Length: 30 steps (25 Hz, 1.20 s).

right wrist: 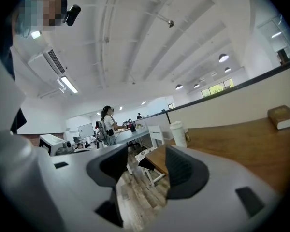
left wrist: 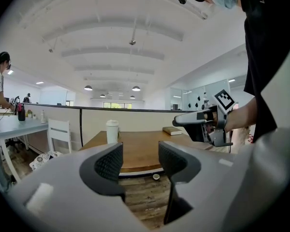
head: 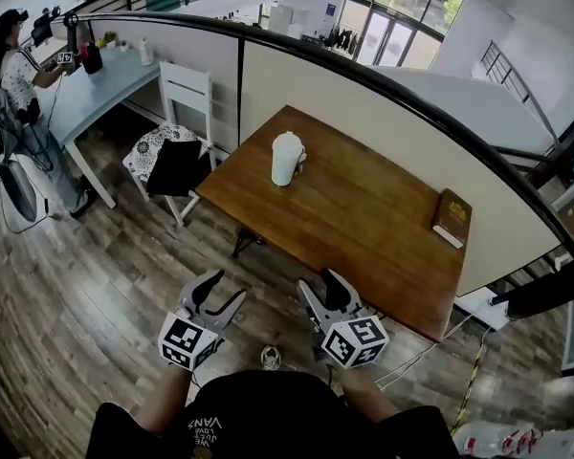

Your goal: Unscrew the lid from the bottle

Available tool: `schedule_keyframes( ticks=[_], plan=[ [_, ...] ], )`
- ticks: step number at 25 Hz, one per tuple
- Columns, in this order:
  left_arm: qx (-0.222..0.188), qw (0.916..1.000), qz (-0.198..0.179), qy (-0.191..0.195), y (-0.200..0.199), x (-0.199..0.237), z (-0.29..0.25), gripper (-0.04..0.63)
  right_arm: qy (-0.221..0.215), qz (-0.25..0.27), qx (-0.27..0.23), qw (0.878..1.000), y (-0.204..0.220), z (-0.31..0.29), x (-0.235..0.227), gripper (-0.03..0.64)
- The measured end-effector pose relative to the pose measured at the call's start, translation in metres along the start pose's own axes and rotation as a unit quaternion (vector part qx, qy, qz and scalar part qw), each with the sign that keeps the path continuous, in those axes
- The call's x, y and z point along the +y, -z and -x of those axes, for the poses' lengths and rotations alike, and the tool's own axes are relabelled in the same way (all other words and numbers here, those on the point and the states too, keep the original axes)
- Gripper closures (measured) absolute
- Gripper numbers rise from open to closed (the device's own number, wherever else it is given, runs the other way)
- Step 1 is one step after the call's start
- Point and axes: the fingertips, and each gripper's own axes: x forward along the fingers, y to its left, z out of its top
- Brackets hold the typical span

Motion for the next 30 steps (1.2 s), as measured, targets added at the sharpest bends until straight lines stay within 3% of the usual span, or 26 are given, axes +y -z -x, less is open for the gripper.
schedule_keyframes(
  ticks=[7, 14, 22, 30],
  plan=[
    [0.013, 0.9993, 0.013, -0.034, 0.000, 0.002, -0.029, 0.379, -0.032, -0.006, 0.013, 0.999, -0.012, -0.022, -0.034, 0.407],
    [0.022, 0.9990, 0.020, -0.033, 0.011, 0.031, -0.048, 0.380, -0.022, -0.014, 0.027, 0.999, -0.005, -0.060, -0.052, 0.407],
    [0.024, 0.9990, 0.010, 0.037, 0.000, 0.095, -0.095, 0.380, 0.040, -0.025, 0.017, 0.999, -0.015, -0.114, -0.065, 0.407],
    [0.030, 0.9939, -0.005, 0.106, -0.008, 0.164, -0.136, 0.380, 0.111, -0.040, -0.004, 0.993, -0.024, -0.167, -0.073, 0.407]
  ],
)
